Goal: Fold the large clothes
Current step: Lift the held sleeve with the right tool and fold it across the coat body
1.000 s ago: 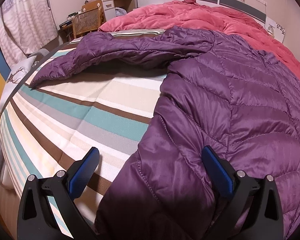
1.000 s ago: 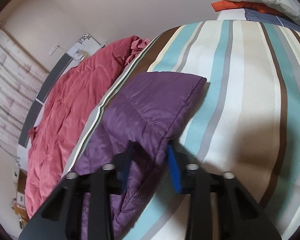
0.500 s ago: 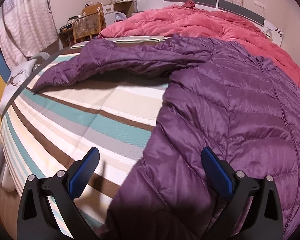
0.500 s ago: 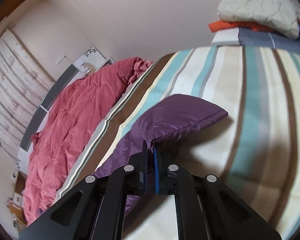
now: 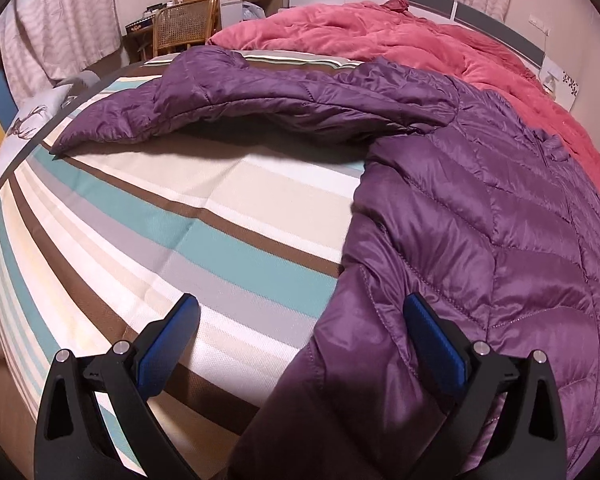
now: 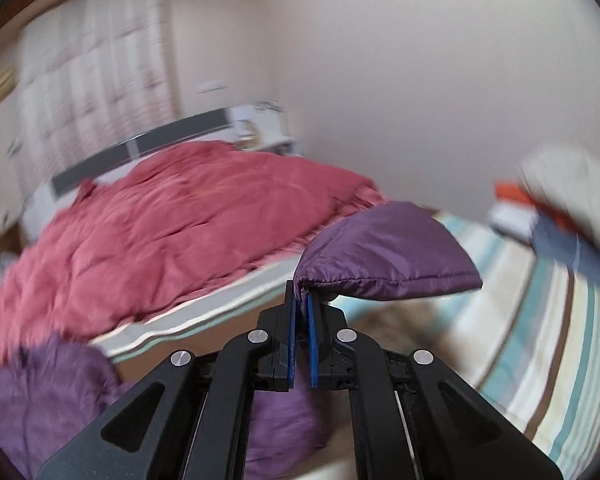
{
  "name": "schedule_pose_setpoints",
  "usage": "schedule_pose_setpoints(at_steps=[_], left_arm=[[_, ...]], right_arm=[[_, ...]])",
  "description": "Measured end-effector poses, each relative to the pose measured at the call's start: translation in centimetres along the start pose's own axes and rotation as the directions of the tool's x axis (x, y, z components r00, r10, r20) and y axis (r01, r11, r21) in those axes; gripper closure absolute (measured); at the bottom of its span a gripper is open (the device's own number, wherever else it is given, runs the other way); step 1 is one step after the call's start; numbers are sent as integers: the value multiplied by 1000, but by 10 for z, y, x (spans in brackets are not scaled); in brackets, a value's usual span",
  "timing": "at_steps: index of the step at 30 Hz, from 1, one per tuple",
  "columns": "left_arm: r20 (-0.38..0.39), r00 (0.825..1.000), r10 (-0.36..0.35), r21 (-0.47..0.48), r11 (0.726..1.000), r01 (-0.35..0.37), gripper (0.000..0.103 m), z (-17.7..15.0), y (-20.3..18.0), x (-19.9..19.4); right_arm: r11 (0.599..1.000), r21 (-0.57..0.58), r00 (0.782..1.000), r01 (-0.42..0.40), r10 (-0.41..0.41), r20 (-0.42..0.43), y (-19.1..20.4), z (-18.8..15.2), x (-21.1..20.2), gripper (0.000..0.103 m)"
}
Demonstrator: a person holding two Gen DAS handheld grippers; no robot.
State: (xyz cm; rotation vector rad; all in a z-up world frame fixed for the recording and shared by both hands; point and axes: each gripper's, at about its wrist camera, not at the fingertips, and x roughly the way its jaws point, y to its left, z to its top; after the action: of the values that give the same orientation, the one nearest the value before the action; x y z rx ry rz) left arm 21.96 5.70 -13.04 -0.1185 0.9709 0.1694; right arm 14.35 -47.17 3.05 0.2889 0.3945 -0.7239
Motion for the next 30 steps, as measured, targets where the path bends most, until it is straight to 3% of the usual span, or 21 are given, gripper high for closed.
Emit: schedule_pose_setpoints(at_steps=[6, 12, 14, 16, 18, 23, 30], left_arm=[[1, 1000, -1, -1, 1000, 1, 2, 0, -1, 0], [1, 1000, -2, -1, 1000, 2, 2, -1, 0, 1], [2, 1000, -1, 0, 1000, 1, 2, -1, 0, 1], [2, 1000, 0, 0, 1000, 0, 2, -1, -1, 1], [2, 1000, -1, 0, 1000, 1, 2, -1, 0, 0], [2, 1000, -2, -1, 1000, 2, 2, -1, 0, 1], [2, 1000, -3, -2, 1000, 3, 2, -2, -1, 0]], right_arm=[[969, -211, 990, -128, 139, 36, 93, -20, -29, 98], [890, -404, 970, -210, 241, 28, 169, -57, -55, 98], [845, -490, 964, -213, 265, 38, 191, -73, -65, 98], [779, -592, 955, -205, 292, 55, 214, -90, -76, 98], [685, -704, 944, -188, 323, 63, 241, -113, -88, 98], [494, -853, 918, -168, 394, 47, 279, -157, -108, 98], [312, -923, 881, -223, 470, -54, 293, -195, -131, 98]])
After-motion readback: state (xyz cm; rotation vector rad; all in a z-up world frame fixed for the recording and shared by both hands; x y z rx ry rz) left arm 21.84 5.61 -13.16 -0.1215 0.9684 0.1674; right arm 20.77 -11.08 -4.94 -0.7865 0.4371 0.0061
